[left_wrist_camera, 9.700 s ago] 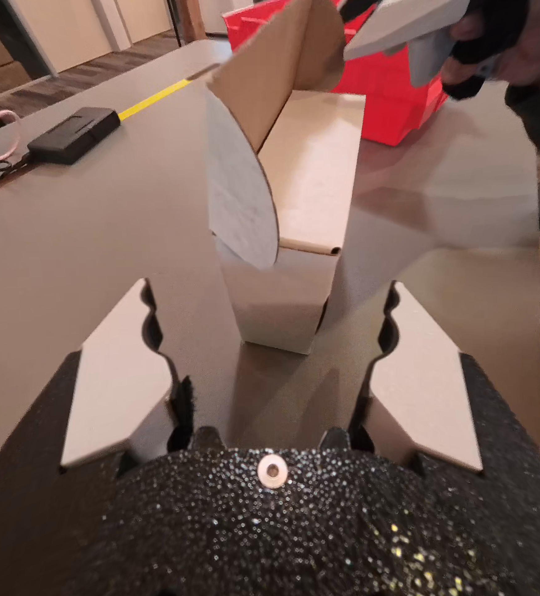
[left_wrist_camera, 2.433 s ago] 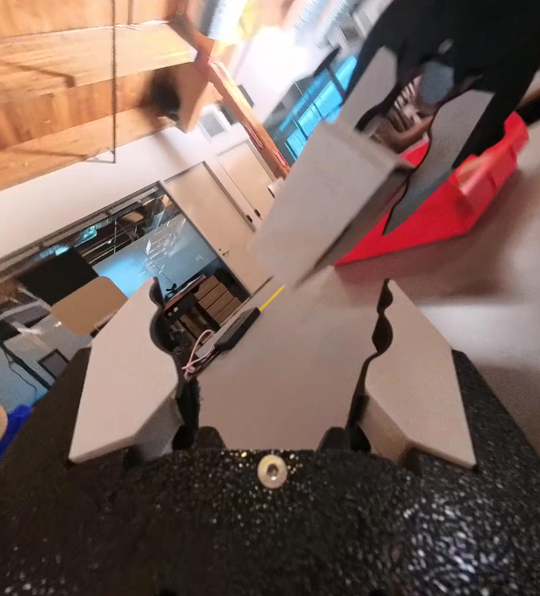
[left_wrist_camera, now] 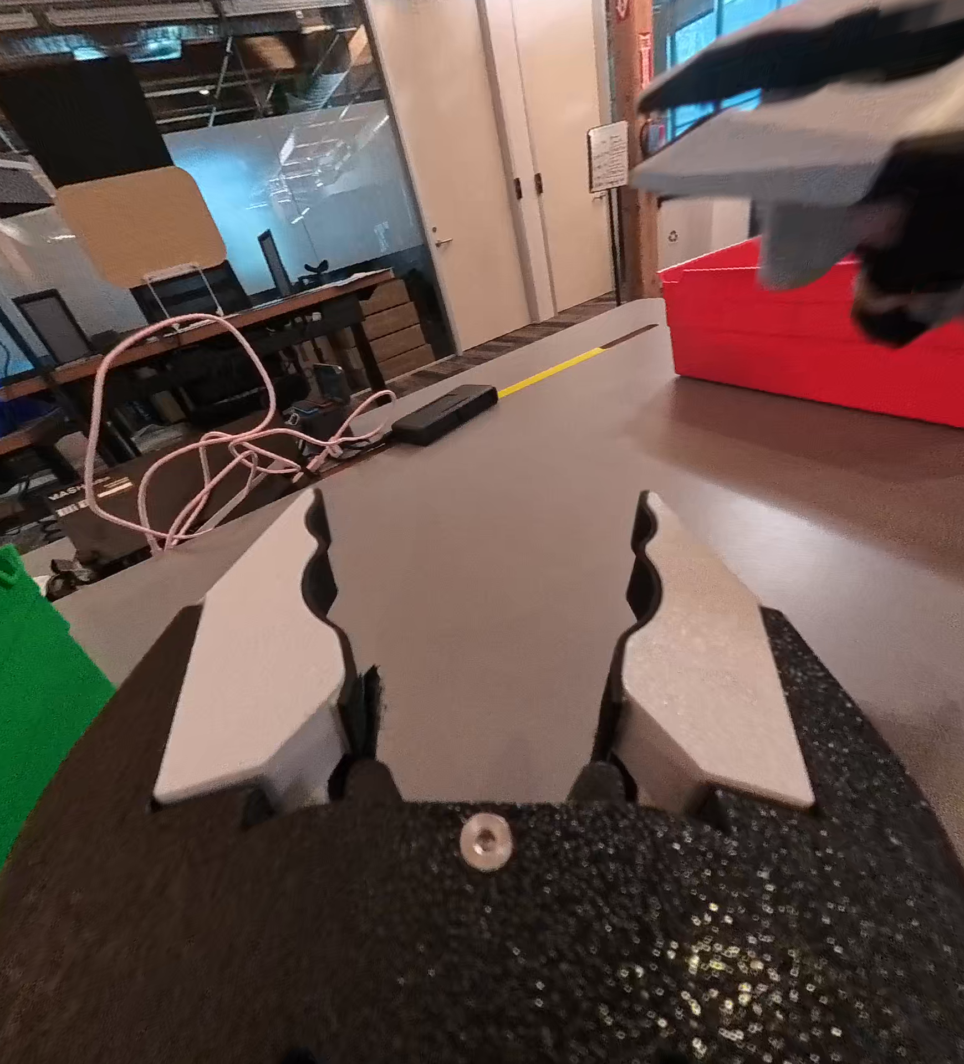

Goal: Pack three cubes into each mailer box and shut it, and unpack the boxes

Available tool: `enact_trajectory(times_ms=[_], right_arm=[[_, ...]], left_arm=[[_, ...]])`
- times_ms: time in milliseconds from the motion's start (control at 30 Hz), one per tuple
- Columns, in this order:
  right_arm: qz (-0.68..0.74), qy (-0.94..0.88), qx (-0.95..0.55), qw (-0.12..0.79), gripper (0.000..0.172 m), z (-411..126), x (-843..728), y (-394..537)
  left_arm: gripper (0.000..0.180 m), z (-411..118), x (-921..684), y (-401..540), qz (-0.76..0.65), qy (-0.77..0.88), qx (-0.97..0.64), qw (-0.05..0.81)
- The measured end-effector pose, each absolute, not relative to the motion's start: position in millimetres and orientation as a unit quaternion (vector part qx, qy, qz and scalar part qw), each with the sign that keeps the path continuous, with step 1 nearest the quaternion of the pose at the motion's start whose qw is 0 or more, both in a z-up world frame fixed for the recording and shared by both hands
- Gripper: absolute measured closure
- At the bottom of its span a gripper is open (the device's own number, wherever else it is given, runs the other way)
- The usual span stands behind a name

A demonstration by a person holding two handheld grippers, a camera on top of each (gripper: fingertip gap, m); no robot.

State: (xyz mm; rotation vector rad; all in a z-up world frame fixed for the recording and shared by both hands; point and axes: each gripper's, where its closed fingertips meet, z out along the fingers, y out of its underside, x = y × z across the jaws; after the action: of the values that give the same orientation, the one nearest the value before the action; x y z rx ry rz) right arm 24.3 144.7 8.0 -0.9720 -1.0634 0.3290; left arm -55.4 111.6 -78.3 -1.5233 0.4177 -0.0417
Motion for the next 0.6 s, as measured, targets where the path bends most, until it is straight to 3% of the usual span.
enact_trajectory(times_ms=[167,400,600], right_arm=[[0.18,-0.426,-0.463,0.756,0.14,-31.8,-1.5,173.0],[0.164,-0.404,-0.423,0.794,0.137,-44.8,6.1,163.7],[0.207,-0.371,-0.472,0.772,0.135,-52.7,12.1,181.7]], left_arm=[[0.079,-78.7,-60.8,112.2,-0.011,0.177,-0.687,0.704],[0.08,-70.1,-60.6,109.0,0.006,0.191,-0.668,0.719],[0.083,1.0,-112.0,70.5,0.129,0.228,-0.617,0.742]])
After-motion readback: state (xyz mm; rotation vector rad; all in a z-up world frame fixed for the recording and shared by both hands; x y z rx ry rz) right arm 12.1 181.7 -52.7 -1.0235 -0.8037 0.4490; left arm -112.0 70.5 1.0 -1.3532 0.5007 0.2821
